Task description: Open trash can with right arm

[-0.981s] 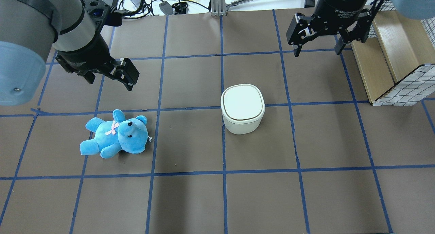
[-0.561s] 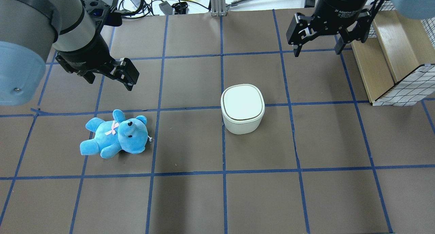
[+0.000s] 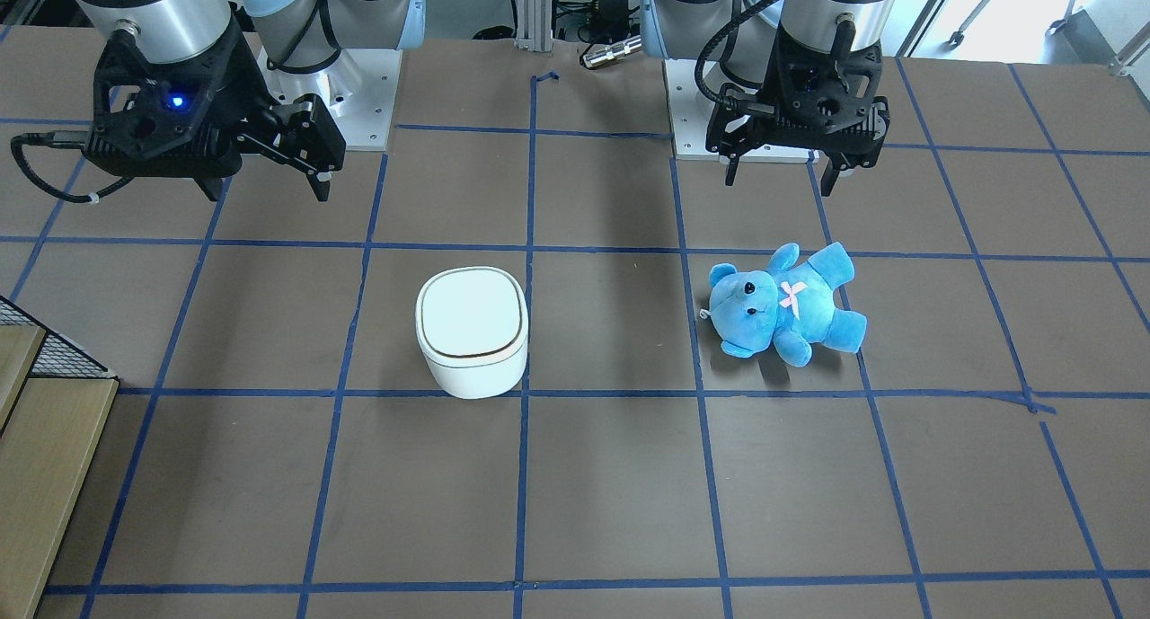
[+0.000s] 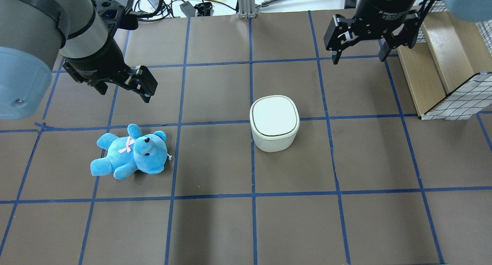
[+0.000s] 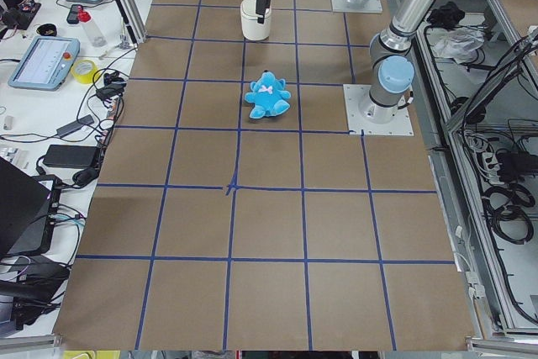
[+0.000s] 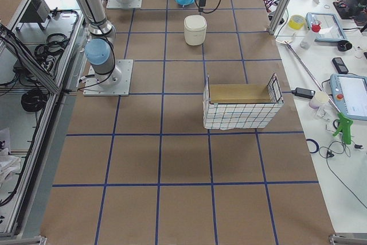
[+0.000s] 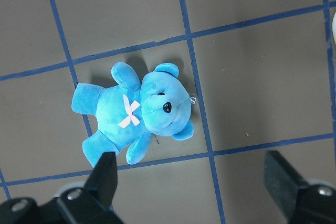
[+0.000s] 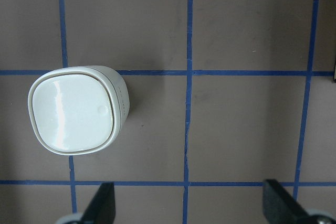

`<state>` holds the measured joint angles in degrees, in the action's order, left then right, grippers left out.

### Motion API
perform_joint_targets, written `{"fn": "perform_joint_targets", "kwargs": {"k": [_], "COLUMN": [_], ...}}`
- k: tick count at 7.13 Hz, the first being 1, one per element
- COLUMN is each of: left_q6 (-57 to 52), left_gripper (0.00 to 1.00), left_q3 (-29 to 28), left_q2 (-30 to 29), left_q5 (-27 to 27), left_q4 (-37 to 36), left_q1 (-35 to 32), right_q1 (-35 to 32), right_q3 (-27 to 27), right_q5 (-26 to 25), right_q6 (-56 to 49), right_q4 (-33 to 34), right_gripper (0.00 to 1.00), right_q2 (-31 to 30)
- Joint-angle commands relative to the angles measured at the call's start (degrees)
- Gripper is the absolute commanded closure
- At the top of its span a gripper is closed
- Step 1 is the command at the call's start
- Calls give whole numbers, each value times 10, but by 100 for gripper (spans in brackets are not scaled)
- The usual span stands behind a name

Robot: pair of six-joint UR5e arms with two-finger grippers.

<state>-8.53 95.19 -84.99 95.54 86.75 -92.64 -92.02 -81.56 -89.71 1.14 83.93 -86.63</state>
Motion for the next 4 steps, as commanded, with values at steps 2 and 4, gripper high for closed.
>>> {"fn": "perform_joint_targets", "kwargs": {"k": [2,4], "left_q6": [0,0], "left_gripper": [0,0], "left_q3": [0,0], "left_q2": [0,0], "left_q5": [0,0], "left_q4": [0,0], "left_q1": [0,0], "right_q1": [0,0], "right_q3": [0,0], "right_q5": [0,7], "right_q6": [0,0], "right_q4": [-1,-1], "right_gripper": [0,29], "right_q2": [0,-1]}}
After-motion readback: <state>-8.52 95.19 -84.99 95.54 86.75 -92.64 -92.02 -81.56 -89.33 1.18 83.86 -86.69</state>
